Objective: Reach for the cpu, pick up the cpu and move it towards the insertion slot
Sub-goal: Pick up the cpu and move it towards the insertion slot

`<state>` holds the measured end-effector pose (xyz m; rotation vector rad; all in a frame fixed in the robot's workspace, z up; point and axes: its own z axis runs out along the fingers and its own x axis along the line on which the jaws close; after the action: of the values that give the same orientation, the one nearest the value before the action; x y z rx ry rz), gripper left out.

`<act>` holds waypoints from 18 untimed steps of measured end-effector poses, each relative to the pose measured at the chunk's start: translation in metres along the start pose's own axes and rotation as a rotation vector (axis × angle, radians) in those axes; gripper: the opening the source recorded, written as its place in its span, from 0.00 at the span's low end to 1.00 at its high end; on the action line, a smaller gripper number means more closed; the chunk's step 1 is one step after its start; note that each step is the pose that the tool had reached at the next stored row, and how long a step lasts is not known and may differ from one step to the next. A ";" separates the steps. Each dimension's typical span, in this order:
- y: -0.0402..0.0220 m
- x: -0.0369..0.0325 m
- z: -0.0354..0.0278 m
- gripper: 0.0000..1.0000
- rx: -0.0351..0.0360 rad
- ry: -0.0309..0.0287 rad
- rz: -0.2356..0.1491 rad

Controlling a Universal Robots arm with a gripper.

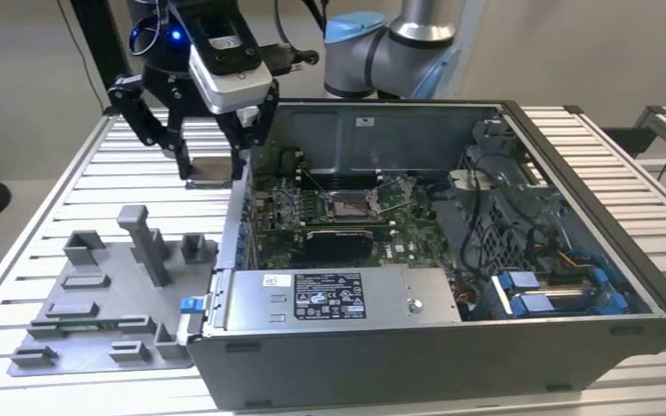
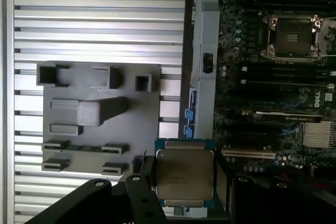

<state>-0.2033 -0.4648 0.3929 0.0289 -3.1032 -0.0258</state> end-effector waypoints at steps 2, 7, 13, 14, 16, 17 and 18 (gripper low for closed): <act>-0.0001 -0.0062 -0.0002 0.00 -0.0001 0.0011 0.000; -0.0003 -0.0204 -0.0007 0.00 -0.0002 0.0035 0.000; -0.0007 -0.0360 -0.0013 0.00 -0.0002 0.0060 0.000; -0.0007 -0.0384 -0.0014 0.00 -0.0001 0.0063 0.000; -0.0008 -0.0432 -0.0016 0.00 -0.0001 0.0070 0.000; -0.0008 -0.0459 -0.0017 0.00 -0.0002 0.0072 0.000; -0.0009 -0.0481 -0.0018 0.00 -0.0002 0.0075 0.000</act>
<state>-0.1552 -0.4649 0.3928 0.0288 -3.0957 -0.0259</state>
